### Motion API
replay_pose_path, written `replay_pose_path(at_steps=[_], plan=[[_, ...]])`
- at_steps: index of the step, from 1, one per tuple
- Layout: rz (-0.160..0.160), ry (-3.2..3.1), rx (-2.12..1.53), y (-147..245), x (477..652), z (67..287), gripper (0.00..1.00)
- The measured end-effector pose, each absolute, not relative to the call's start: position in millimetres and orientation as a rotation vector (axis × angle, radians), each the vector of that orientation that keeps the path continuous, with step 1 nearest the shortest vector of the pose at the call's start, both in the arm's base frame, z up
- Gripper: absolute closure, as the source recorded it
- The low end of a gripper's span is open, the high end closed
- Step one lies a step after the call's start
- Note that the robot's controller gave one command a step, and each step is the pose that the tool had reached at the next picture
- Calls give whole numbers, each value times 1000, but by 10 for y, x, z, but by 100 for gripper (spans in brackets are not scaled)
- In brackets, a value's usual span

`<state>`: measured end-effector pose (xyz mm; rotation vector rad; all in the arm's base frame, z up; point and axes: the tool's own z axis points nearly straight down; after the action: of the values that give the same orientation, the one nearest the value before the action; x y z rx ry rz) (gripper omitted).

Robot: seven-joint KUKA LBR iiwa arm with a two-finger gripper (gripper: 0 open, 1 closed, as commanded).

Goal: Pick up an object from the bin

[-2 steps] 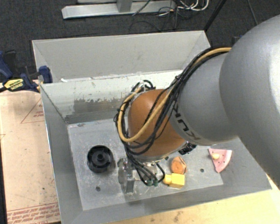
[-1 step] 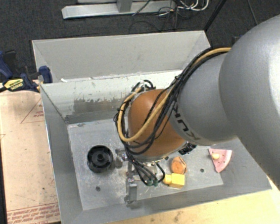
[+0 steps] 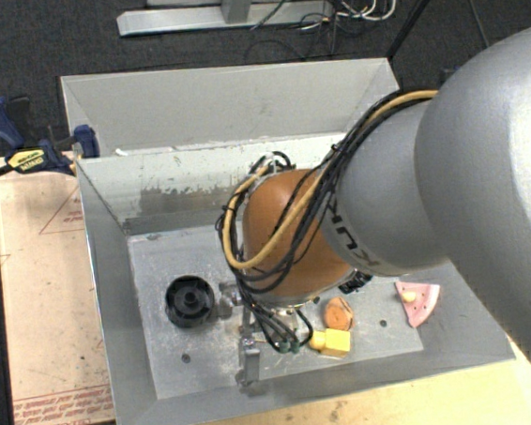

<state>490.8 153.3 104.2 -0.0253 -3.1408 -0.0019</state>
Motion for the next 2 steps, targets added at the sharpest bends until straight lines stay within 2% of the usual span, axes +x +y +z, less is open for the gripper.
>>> replay_pose_path(at_steps=[1, 2], plan=[[-3, -3147, -64, 2075, 5146, 825, 0], [-9, -3139, -134, 2162, 5022, 753, 0]])
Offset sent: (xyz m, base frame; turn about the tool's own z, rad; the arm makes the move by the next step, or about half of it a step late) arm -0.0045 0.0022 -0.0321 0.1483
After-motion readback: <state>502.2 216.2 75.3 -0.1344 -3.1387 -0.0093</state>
